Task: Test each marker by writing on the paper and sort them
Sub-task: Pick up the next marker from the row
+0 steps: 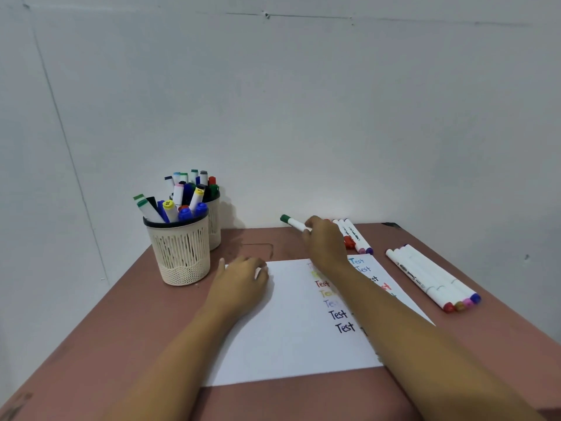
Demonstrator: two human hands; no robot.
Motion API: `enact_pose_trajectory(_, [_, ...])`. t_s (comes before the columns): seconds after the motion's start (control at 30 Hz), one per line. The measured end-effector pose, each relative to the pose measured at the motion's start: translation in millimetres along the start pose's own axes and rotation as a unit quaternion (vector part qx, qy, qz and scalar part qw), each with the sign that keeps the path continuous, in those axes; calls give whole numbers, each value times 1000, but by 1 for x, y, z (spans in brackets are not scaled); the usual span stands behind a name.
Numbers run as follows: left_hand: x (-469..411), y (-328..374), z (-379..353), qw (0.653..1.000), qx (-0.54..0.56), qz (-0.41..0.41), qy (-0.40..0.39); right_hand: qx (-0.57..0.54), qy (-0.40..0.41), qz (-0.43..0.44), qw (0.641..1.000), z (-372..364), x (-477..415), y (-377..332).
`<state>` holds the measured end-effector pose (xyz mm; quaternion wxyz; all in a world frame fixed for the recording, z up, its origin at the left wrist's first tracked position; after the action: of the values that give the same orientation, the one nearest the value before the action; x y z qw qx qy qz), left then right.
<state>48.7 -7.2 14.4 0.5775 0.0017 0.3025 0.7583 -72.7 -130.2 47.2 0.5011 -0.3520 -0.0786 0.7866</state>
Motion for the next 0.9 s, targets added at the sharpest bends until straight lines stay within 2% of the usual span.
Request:
enact_pose_trajectory(0.13, [2,4,7,992,78,-75,65,-162,-10,-15,987,35,27,-8])
enact_pose_trajectory(0.3, [10,20,11,984,76,-152,46,-322,-49,-76,942,50,65,-5])
enact_pose_trajectory(0.5, [28,37,10,986,3,-162,32,-533,-78,-181,823,37,87,0])
enact_pose_trajectory(0.63, [32,43,15,983,-24,-170,63,-504,-120,-168,839,30,91,-3])
enact_pose_trajectory(0.77, [31,42,13,984,11,-173,44,-569,-123,-181,793,29,91,-3])
enact_pose_trajectory(0.9, [28,43,11,982,43,-184,13,-529,-94,-165,827,28,89,-3])
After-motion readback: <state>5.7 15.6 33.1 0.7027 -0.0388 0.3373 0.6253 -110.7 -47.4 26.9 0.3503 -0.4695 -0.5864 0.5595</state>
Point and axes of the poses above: each hand's wrist, its own x-axis away from the middle knuckle, its own z-axis out of the back of the hand, y = z × x, the point moved 4 cm from there along -x, towards the middle knuckle, and after that the axes turned 6 degrees about x, right-handed, at the moved point
